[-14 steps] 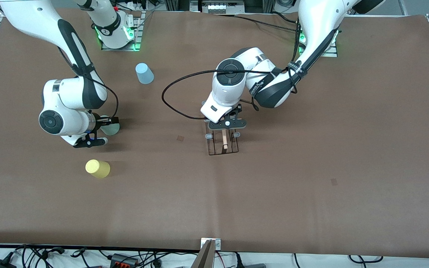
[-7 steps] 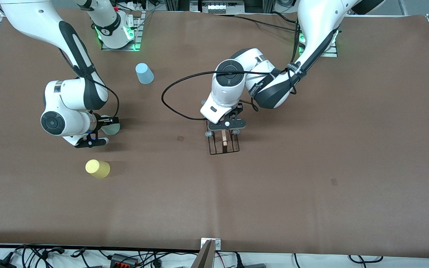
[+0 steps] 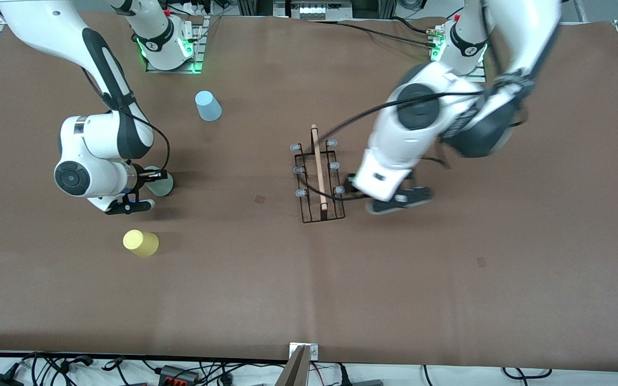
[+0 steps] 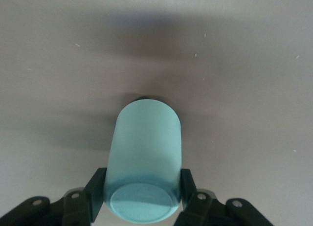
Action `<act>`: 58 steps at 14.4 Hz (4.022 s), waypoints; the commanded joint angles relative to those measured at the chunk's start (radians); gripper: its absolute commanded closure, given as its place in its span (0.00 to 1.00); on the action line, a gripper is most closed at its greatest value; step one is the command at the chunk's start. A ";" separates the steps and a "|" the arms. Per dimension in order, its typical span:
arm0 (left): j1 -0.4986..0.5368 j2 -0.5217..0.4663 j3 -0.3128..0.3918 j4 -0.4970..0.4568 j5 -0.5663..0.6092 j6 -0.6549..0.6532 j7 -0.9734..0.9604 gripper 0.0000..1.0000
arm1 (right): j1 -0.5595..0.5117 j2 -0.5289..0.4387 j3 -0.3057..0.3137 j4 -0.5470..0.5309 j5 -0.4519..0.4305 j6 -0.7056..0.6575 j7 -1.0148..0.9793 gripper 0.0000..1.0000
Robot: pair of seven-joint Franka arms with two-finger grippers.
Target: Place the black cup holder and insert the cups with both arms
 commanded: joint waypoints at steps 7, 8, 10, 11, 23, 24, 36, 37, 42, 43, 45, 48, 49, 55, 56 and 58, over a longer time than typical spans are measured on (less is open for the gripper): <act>0.277 -0.151 -0.014 0.052 -0.100 -0.293 0.587 0.00 | 0.206 0.006 0.037 0.312 0.194 -0.208 0.087 0.77; 0.275 -0.151 -0.018 0.055 -0.100 -0.294 0.587 0.00 | 0.242 0.006 0.037 0.313 0.205 -0.206 0.154 0.77; 0.277 -0.151 -0.015 0.069 -0.100 -0.294 0.593 0.00 | 0.315 0.013 0.037 0.344 0.207 -0.204 0.250 0.77; 0.280 -0.150 -0.012 0.083 -0.099 -0.296 0.594 0.00 | 0.346 0.020 0.037 0.362 0.208 -0.204 0.299 0.77; 0.039 -0.446 0.563 -0.325 -0.262 -0.067 0.849 0.00 | 0.541 0.072 0.039 0.414 0.250 -0.188 0.477 0.77; 0.037 -0.434 0.560 -0.302 -0.239 -0.078 0.846 0.00 | 0.555 0.073 0.039 0.416 0.250 -0.186 0.477 0.77; 0.033 -0.435 0.546 -0.278 -0.238 -0.136 0.723 0.00 | 0.601 0.119 0.039 0.416 0.277 -0.145 0.480 0.77; 0.033 -0.435 0.546 -0.278 -0.240 -0.136 0.723 0.00 | 0.601 0.132 0.039 0.416 0.276 -0.143 0.477 0.77; 0.030 -0.435 0.546 -0.278 -0.238 -0.136 0.723 0.00 | 0.602 0.156 0.039 0.416 0.271 -0.126 0.474 0.76; 0.031 -0.434 0.548 -0.278 -0.240 -0.136 0.725 0.00 | 0.604 0.161 0.039 0.416 0.270 -0.122 0.476 0.65; 0.031 -0.434 0.548 -0.278 -0.240 -0.135 0.725 0.00 | 0.604 0.156 0.039 0.416 0.274 -0.111 0.489 0.00; 0.031 -0.434 0.546 -0.278 -0.240 -0.135 0.725 0.00 | 0.604 0.142 0.037 0.446 0.271 -0.112 0.563 0.00; 0.031 -0.435 0.546 -0.278 -0.240 -0.135 0.725 0.00 | 0.596 0.138 0.029 0.486 0.267 -0.134 0.592 0.00; 0.031 -0.434 0.546 -0.278 -0.240 -0.135 0.725 0.00 | 0.507 0.109 -0.157 0.525 0.242 -0.200 0.577 0.00; 0.033 -0.434 0.548 -0.276 -0.240 -0.135 0.725 0.00 | 0.491 0.109 -0.193 0.525 0.225 -0.201 0.533 0.00; 0.033 -0.434 0.548 -0.278 -0.240 -0.135 0.725 0.00 | 0.414 0.138 -0.227 0.523 0.213 -0.195 0.470 0.00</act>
